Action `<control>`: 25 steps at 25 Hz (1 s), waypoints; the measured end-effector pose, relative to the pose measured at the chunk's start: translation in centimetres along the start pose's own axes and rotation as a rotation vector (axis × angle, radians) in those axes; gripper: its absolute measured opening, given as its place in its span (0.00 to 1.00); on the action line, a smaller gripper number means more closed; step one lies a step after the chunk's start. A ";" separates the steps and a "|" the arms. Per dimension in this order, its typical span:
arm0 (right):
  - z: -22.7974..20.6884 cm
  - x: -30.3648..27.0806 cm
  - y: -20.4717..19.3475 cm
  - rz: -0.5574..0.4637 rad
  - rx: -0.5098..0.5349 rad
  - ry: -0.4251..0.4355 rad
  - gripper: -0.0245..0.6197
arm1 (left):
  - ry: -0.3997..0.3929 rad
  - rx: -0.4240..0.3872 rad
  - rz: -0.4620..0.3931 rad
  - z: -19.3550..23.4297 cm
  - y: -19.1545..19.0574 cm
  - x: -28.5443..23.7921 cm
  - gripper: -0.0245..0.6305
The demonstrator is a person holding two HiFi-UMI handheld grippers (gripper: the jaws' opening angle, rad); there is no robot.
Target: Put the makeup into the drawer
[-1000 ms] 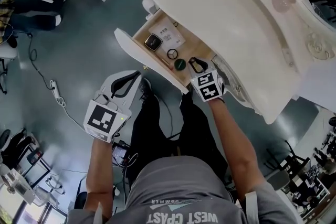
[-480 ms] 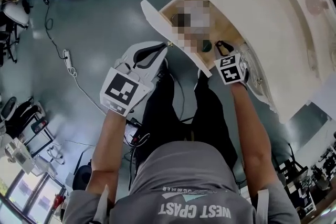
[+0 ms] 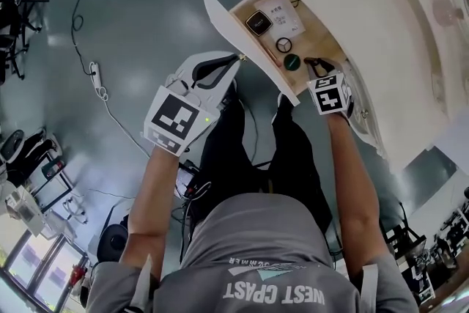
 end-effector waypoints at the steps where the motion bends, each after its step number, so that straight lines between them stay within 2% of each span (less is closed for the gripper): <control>1: -0.1 0.2 -0.1 0.004 -0.004 -0.001 0.22 | 0.002 -0.002 -0.002 0.0 0.2 0.2 0.04; 6: -0.1 2.5 0.1 -0.012 -0.024 -0.003 0.24 | 0.016 -0.015 -0.021 0.1 1.3 1.4 0.04; 14: 1.5 10.4 2.9 -0.145 -0.028 0.042 0.23 | 0.048 -0.042 -0.070 -0.3 4.4 4.5 0.04; 19: 1.9 17.4 6.1 -0.307 -0.025 0.079 0.14 | 0.065 -0.074 -0.115 -1.4 7.2 7.4 0.04; 25: 1.0 26.5 11.5 -0.548 -0.018 0.064 0.04 | 0.093 -0.133 -0.180 -2.8 10.9 10.8 0.04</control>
Point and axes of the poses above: the fingertips, and each gripper's own axes: x backward along the fingers, z to its left, y out of its top, the point moved 8 cm from there along x, backward along the fingers, and after that the axes turned 3 degrees about -x, right-handed, at the moved point
